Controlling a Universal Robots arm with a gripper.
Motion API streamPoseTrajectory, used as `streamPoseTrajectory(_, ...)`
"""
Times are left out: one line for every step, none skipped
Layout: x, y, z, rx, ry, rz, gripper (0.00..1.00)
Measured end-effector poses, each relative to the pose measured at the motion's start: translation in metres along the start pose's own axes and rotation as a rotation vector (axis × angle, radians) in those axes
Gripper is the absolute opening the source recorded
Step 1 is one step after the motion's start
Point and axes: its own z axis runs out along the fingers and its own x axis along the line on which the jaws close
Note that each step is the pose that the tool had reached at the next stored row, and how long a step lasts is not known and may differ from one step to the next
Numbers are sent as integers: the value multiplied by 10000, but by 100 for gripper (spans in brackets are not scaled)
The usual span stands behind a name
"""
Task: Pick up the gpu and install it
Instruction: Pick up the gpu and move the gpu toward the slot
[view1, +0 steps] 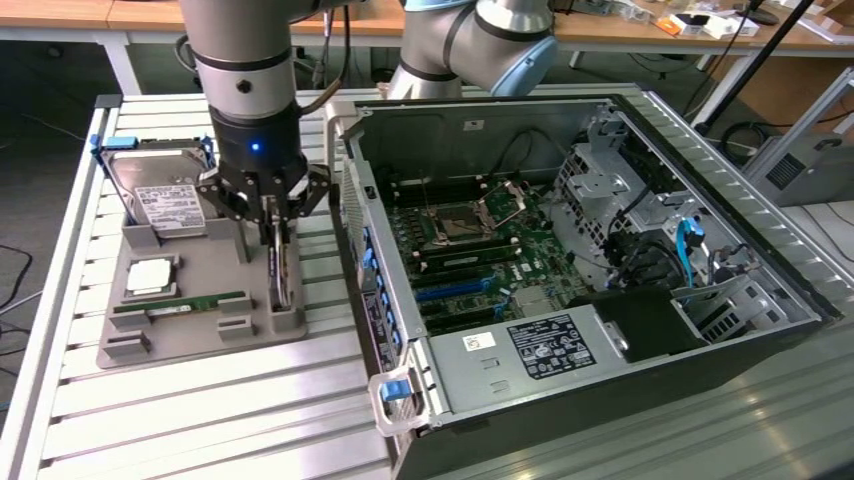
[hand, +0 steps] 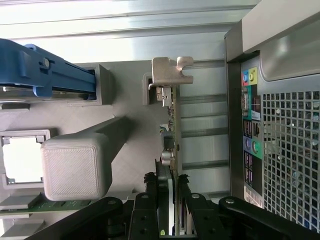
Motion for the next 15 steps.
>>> streamPoseTrajectory(0, 0, -3, 0, -1, 0, 27)
streamPoseTrajectory(0, 0, -6, 0, 0, 0, 27)
streamPoseTrajectory(0, 0, -9, 0, 0, 0, 27)
streamPoseTrajectory(0, 0, -12, 0, 0, 0, 27)
streamPoseTrajectory(0, -1, -15, -1, -1, 0, 27)
streamPoseTrajectory(0, -1, -17, -1, -2, 0, 27)
streamPoseTrajectory(-1, -1, -20, -1, -2, 0, 27)
streamPoseTrajectory(0, -1, -23, 0, -1, 0, 27)
streamPoseTrajectory(-1, -1, -27, 0, 0, 0, 27)
streamPoseTrajectory(-1, -1, -31, -1, -1, 0, 27)
streamPoseTrajectory(-1, -2, -36, 0, -1, 0, 27)
streamPoseTrajectory(-1, -2, -40, -1, -1, 0, 27)
streamPoseTrajectory(-1, -2, -46, 0, -1, 0, 27)
streamPoseTrajectory(-1, -2, -50, -1, -1, 0, 27)
streamPoseTrajectory(-1, -2, -53, -1, -1, 0, 27)
